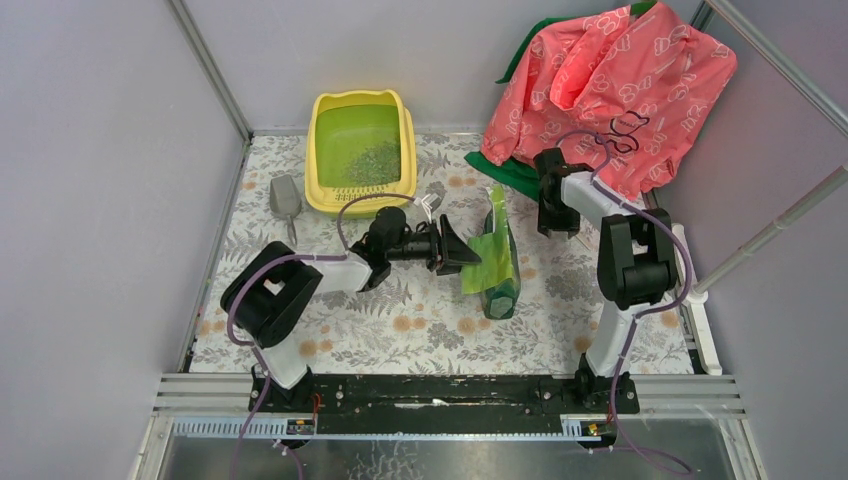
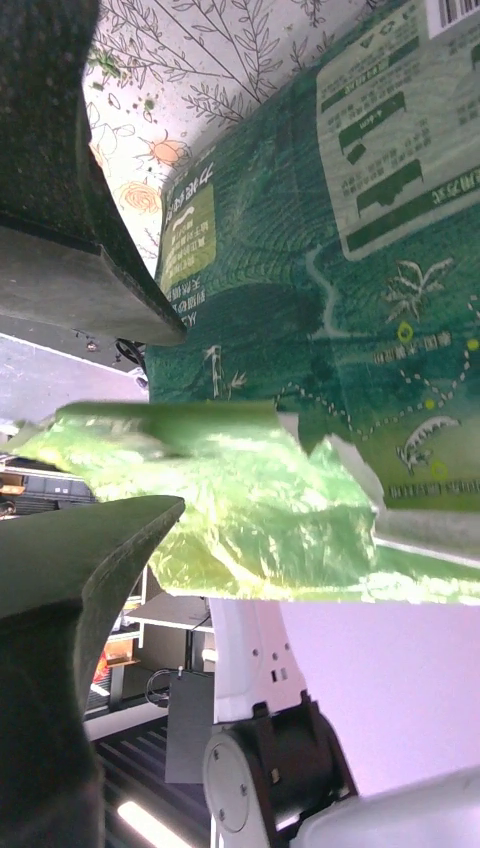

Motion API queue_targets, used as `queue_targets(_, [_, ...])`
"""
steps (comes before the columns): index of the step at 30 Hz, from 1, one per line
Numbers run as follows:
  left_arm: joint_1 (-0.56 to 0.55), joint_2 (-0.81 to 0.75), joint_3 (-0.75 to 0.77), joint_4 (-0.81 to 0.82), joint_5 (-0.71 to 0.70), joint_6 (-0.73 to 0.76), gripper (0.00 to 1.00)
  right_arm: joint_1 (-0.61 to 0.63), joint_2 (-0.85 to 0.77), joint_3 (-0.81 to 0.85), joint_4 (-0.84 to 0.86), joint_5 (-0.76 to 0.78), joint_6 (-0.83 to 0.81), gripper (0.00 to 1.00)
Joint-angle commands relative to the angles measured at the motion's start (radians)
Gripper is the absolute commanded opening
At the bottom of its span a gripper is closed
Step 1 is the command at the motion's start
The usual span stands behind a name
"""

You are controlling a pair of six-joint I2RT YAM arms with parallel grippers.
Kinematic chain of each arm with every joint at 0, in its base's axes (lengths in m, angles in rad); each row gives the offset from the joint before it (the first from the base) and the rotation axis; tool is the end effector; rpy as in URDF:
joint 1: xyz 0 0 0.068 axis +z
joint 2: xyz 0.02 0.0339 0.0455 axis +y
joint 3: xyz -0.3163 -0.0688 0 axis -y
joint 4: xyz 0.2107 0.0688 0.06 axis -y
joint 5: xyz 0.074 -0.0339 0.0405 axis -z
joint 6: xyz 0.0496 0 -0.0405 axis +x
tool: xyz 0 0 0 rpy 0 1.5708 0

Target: Fill the litter box with clean litter

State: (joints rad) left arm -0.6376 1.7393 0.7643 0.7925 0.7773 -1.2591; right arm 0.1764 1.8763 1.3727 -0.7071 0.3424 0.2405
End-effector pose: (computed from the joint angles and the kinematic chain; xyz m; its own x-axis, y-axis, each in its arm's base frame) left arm 0.2593 -0.2354 0.2647 -0.9761 -0.1212 -0.1804 0.1613 0.1526 -0.9750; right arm 0.3683 0.0487 0.2530 -0.9065 0.0663 -0.4171 0.1720 0.9599 -0.2212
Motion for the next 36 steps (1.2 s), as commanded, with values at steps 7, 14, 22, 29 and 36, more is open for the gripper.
queue_targets(7, [0.031,-0.036,-0.008,0.086,0.056,0.013,0.65,-0.021,0.092,0.110,-0.007,0.171,-0.075,0.62])
queue_targets(14, [0.039,-0.035,-0.017,0.110,0.067,-0.002,0.65,-0.035,0.139,0.120,0.009,0.151,-0.078,0.61])
queue_targets(22, [0.050,-0.059,-0.027,0.097,0.066,0.003,0.65,-0.042,0.172,0.134,0.017,0.126,-0.078,0.54])
queue_targets(29, [0.057,-0.105,-0.055,0.085,0.063,0.005,0.65,-0.059,0.191,0.150,0.020,0.124,-0.078,0.52])
queue_targets(36, [0.057,-0.199,-0.095,-0.009,0.047,0.055,0.65,-0.072,0.212,0.167,0.025,0.098,-0.075,0.39])
